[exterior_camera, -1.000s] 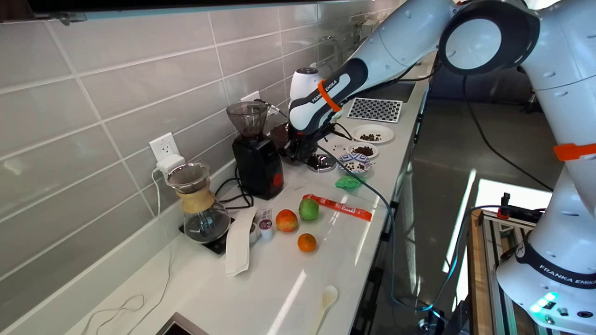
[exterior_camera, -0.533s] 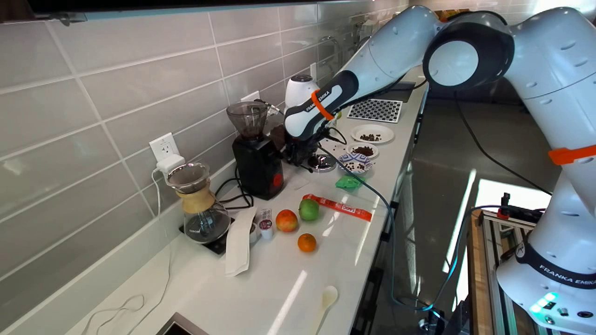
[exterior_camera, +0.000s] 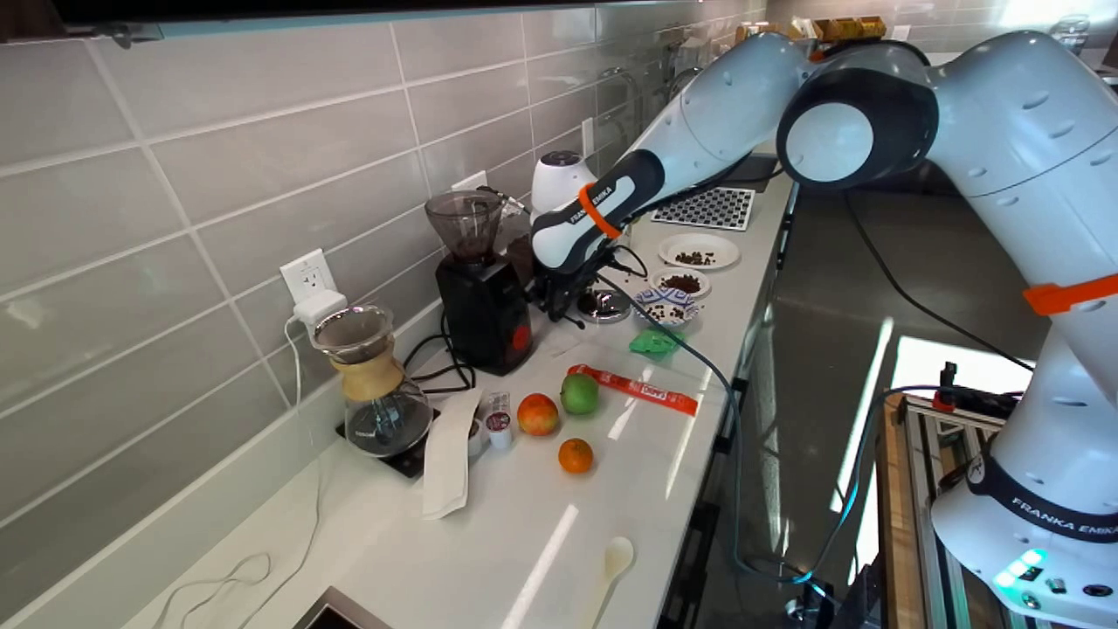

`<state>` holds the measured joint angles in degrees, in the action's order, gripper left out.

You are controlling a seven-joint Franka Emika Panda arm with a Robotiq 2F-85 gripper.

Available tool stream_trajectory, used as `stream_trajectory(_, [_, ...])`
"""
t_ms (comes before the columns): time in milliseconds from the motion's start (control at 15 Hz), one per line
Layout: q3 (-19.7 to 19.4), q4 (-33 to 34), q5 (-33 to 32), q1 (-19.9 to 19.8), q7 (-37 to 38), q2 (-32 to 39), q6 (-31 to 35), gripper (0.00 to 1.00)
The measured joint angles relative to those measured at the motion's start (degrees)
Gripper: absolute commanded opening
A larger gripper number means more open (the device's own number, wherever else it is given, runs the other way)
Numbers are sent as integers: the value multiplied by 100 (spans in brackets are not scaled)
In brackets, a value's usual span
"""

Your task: Use the black spoon to place some coffee beans from the glass container on the white plate on the left.

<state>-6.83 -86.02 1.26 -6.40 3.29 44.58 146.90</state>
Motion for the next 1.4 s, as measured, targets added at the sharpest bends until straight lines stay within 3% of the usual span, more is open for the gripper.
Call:
stream_trajectory(67, [-2,31,-4,8,16,36,-1,1])
stream_trajectory(200, [-24,73,-17,25,47,92,-3,32])
stream_trajectory(800, [-106,181,-35,40,170,156,-209,98])
stream_trajectory(1067, [-108,186,-20,-5,271,24,-610,100])
stream_trajectory(1400, [-43,186,126,-25,465,-362,-1633,100])
